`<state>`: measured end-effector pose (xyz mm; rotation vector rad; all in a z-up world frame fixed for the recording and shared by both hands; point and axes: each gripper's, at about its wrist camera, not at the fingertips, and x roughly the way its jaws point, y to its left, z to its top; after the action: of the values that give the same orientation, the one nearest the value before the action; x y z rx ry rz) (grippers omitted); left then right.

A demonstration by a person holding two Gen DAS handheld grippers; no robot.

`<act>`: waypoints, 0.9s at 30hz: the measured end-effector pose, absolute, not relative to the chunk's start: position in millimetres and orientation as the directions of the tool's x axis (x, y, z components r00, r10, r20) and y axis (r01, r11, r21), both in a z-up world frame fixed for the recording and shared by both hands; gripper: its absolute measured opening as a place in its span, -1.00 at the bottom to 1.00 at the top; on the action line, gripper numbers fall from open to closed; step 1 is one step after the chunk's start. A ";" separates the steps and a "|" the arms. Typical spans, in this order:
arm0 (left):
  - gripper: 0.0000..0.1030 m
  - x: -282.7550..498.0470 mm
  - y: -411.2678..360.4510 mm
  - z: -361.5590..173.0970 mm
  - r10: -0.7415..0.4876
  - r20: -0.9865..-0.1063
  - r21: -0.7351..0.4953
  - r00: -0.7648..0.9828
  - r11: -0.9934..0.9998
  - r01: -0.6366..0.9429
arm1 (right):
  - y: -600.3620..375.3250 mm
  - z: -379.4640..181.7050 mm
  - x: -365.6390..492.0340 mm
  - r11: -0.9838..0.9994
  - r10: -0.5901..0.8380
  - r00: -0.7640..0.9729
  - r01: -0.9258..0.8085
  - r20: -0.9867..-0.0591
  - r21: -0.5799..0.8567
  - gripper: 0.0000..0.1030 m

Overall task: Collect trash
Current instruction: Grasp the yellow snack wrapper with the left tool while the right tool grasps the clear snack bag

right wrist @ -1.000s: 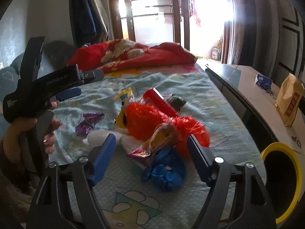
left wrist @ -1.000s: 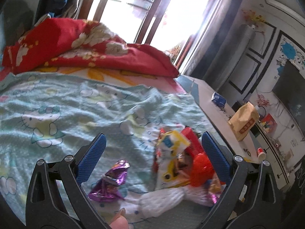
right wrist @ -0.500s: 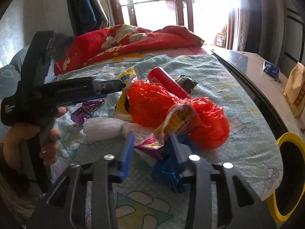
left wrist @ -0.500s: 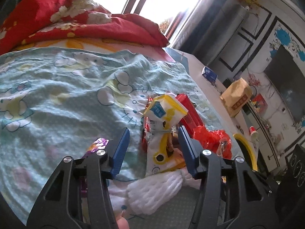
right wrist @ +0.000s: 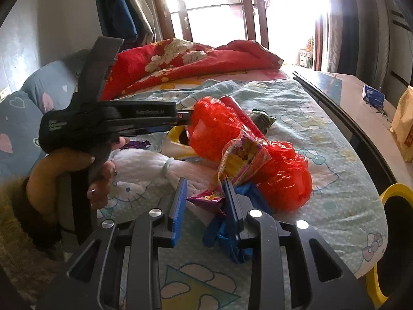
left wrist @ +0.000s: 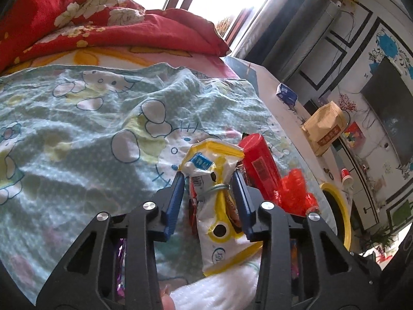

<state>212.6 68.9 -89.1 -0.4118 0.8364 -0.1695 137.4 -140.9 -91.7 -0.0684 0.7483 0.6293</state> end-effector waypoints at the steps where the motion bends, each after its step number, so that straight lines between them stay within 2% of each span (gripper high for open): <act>1: -0.42 214.8 68.8 -88.9 -0.307 -0.688 -0.418 0.658 0.908 -0.013 | -141.1 -91.7 137.6 0.815 0.510 0.558 -0.556 -0.654 0.162 -0.46; 7: -0.58 221.4 71.0 -89.3 -0.345 -0.699 -0.447 0.626 0.894 -0.006 | -144.2 -91.5 137.9 0.815 0.519 0.555 -0.551 -0.650 0.180 -0.46; 8: -0.64 220.0 71.8 -88.8 -0.348 -0.697 -0.452 0.627 0.892 -0.006 | -144.9 -90.7 137.6 0.814 0.522 0.556 -0.552 -0.647 0.182 -0.46; 9: -0.79 218.3 72.8 -87.7 -0.348 -0.694 -0.453 0.630 0.891 -0.007 | -145.4 -90.4 137.6 0.814 0.523 0.557 -0.552 -0.645 0.183 -0.46; 10: -0.81 216.4 73.9 -86.1 -0.343 -0.693 -0.451 0.635 0.892 -0.011 | -145.8 -89.6 137.3 0.813 0.524 0.558 -0.552 -0.643 0.184 -0.46; 27: -0.82 180.6 100.9 -42.9 -0.336 -0.558 -0.515 0.759 0.857 0.002 | -145.1 -69.8 127.1 0.785 0.570 0.569 -0.590 -0.593 0.189 -0.46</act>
<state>180.6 100.9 -42.9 -0.5171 0.6915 -0.1932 127.1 -145.1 -69.8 -0.0316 0.6845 0.6812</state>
